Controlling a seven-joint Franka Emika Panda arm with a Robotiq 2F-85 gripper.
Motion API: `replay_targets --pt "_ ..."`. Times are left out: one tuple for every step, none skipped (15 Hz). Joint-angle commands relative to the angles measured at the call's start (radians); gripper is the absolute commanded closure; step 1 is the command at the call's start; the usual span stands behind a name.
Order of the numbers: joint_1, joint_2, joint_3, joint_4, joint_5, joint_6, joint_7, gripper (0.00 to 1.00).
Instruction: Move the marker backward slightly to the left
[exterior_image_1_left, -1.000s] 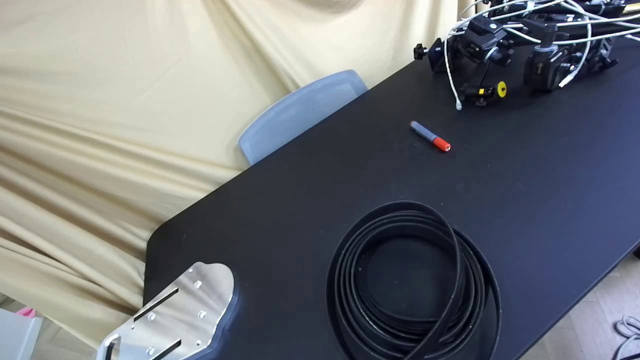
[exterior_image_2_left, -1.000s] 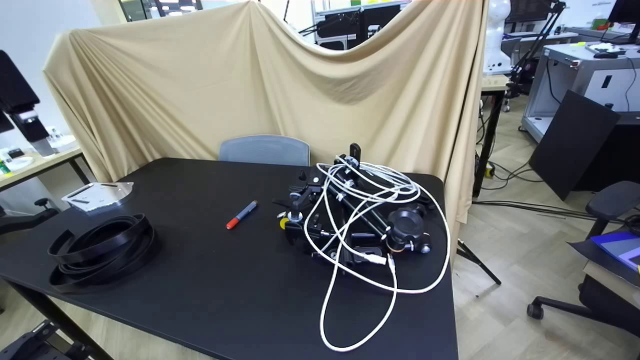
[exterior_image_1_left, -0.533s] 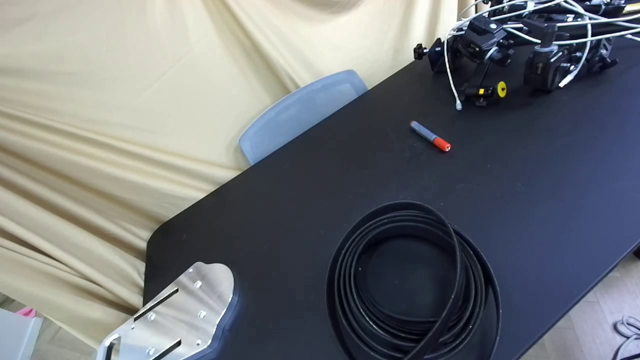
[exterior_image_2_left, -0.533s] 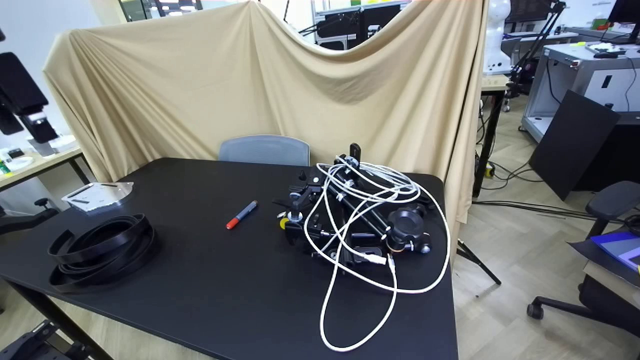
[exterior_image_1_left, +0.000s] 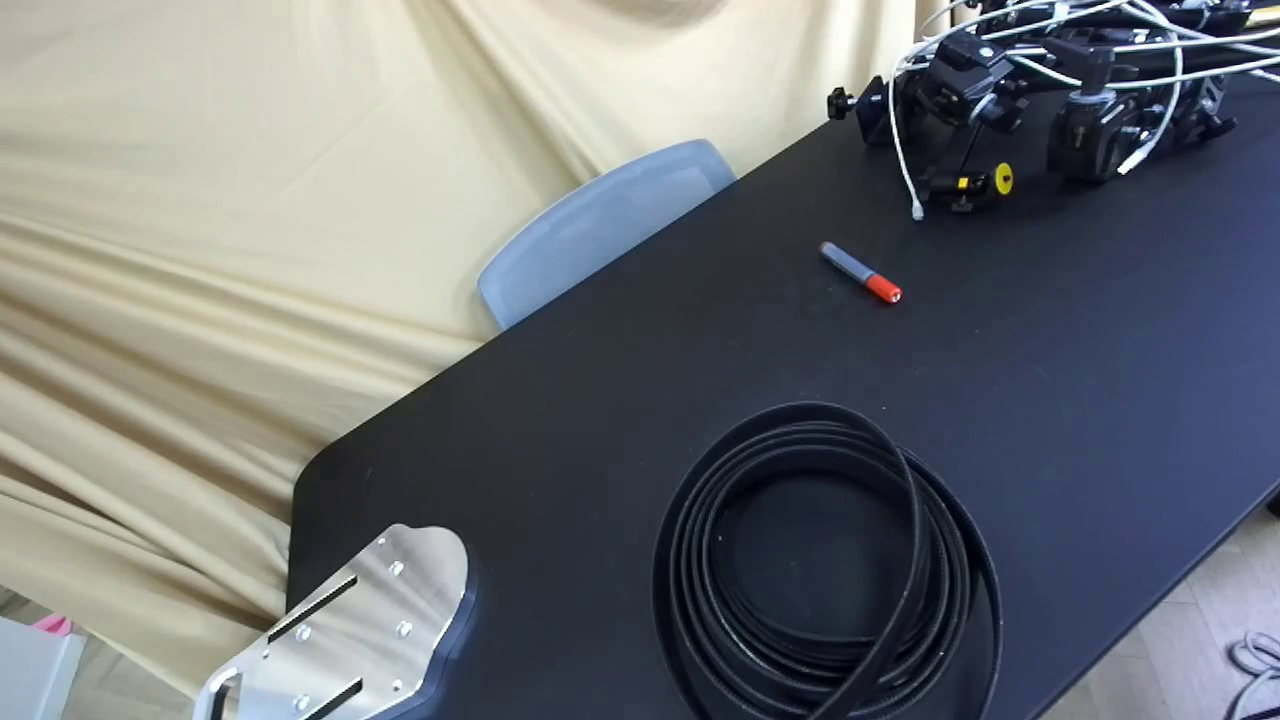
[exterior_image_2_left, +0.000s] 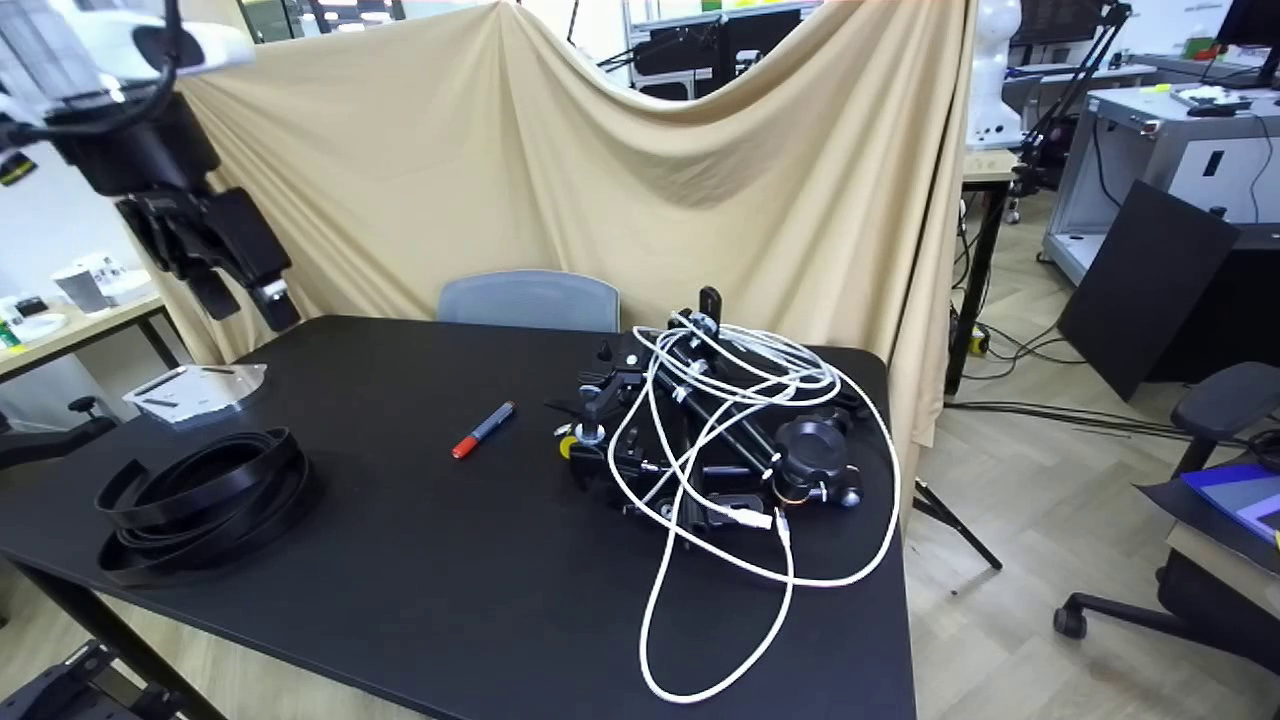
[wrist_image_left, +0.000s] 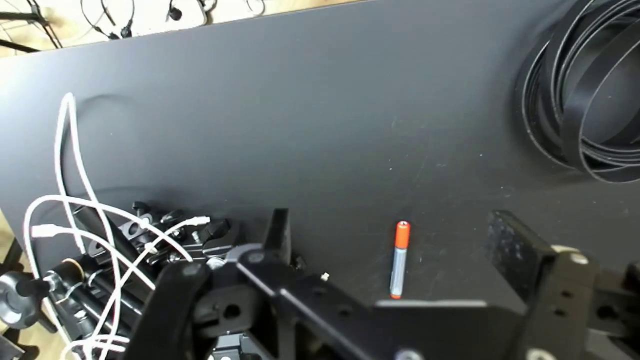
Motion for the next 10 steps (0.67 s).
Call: replay_targets --pt "-0.022 0.144 0.002 0.011 -0.039 0.150 0.048 0.00" --pt "-0.024 0.181 0.002 0.013 -0.038 0.200 0.058 0.00" --pt "-0.028 0.220 0.004 0.016 -0.037 0.264 0.075 0.00" --pt "-0.032 0.252 0.006 0.022 -0.033 0.307 0.096 0.00" --pt "-0.012 0.192 -0.013 0.000 -0.023 0.250 0.039 0.00" --pt "-0.014 0.224 -0.013 0.001 -0.023 0.289 0.050 0.00" --pt "-0.014 0.246 -0.013 0.004 -0.023 0.307 0.054 0.00" --pt "-0.014 0.257 -0.013 0.007 -0.023 0.312 0.056 0.00" --pt "-0.014 0.260 -0.013 0.008 -0.023 0.314 0.057 0.00" --pt "-0.015 0.259 -0.013 0.009 -0.023 0.314 0.058 0.00"
